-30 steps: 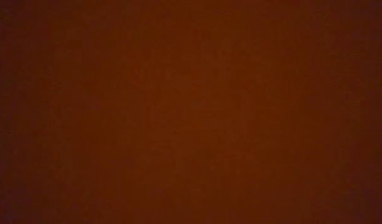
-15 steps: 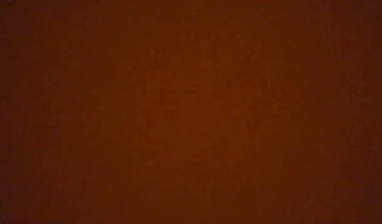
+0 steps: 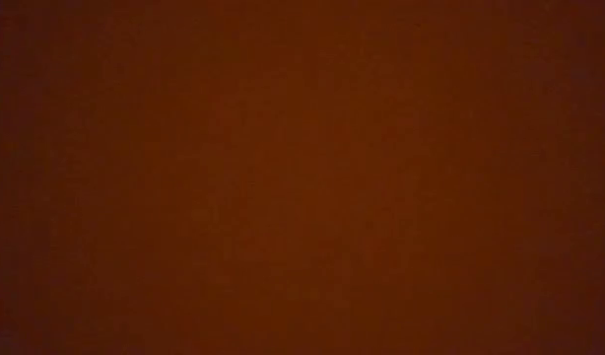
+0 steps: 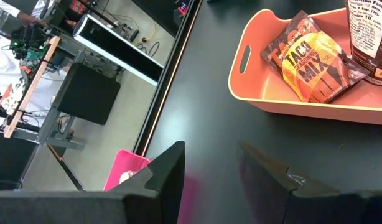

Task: Sort spices by type
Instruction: Put the yellow seasoning bottle into the blue bin

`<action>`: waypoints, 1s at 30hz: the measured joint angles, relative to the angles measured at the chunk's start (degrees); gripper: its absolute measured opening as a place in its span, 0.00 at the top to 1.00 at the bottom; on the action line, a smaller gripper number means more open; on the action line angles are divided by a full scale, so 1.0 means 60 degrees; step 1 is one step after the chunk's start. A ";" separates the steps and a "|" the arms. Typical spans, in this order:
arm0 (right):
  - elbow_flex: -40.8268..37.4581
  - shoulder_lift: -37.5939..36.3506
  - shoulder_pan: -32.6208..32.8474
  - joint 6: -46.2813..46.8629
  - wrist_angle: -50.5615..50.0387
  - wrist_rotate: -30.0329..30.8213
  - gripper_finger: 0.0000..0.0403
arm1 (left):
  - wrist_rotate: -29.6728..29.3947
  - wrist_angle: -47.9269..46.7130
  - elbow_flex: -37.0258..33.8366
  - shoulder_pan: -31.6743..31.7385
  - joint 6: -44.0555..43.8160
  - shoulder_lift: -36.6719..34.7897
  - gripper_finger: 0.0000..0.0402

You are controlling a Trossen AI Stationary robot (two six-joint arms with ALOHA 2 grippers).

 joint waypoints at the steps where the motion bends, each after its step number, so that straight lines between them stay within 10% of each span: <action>1: 0.0000 0.0057 -0.0008 -0.0003 -0.0002 0.0050 0.98 | 0.0000 0.0000 0.0000 0.0001 0.0000 0.0000 0.68; 30: 0.0106 -0.0194 0.0845 0.0391 -0.0986 0.0518 0.98 | 0.0023 0.0321 0.0000 -0.0002 0.0002 0.0000 0.68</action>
